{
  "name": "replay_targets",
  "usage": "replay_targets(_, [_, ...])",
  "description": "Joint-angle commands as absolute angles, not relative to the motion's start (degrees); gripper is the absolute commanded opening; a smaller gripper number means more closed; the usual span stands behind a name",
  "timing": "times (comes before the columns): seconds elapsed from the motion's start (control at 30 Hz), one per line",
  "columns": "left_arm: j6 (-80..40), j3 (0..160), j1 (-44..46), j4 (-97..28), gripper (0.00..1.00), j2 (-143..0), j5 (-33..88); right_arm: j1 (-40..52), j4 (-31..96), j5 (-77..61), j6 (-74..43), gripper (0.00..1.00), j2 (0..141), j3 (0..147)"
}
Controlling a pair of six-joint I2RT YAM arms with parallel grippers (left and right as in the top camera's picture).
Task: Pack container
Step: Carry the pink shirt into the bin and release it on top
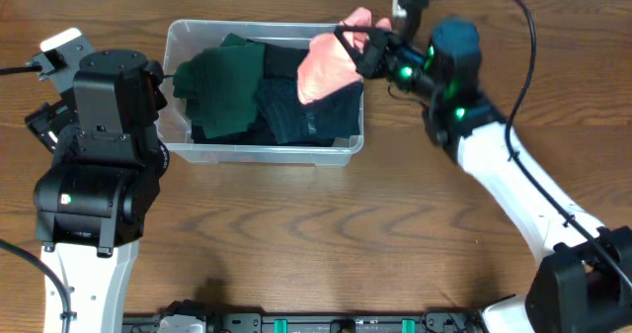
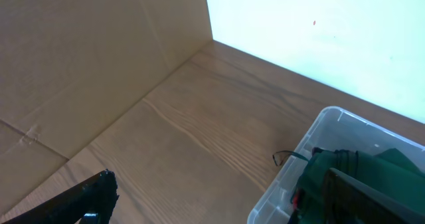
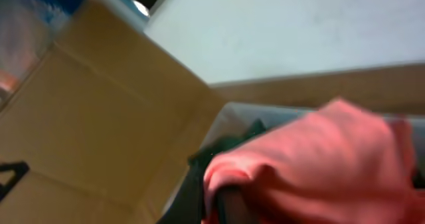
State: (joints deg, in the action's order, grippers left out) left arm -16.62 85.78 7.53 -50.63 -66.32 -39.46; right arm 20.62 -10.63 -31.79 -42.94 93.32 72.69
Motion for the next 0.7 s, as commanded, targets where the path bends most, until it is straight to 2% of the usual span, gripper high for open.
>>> replay_targets(0.0, [-16.32, 86.21, 7.31, -50.57, 0.98, -66.28, -40.75, 21.39, -0.1, -33.52, -30.26, 0.01, 95.33, 86.32])
replay_targets(0.13, [-16.32, 86.19, 7.31, -50.57, 0.98, -66.28, -40.75, 21.47, 11.16, -36.05, -25.34, 0.01, 100.6, 99.33])
replay_targets(0.23, [-16.32, 86.19, 7.31, -50.57, 0.98, -66.28, -40.75, 21.87, 7.73, -40.8, -27.51, 0.01, 104.49, 103.9])
replay_targets(0.5, [-16.32, 86.21, 7.31, -50.57, 0.98, -66.3, -40.75, 23.38, -5.96, -44.23, -39.07, 0.01, 112.92, 104.14])
replay_targets(0.67, [-16.32, 86.19, 7.31, -50.57, 0.98, -66.28, -40.75, 25.39, -5.5, -45.52, -40.27, 0.01, 117.16, 104.09])
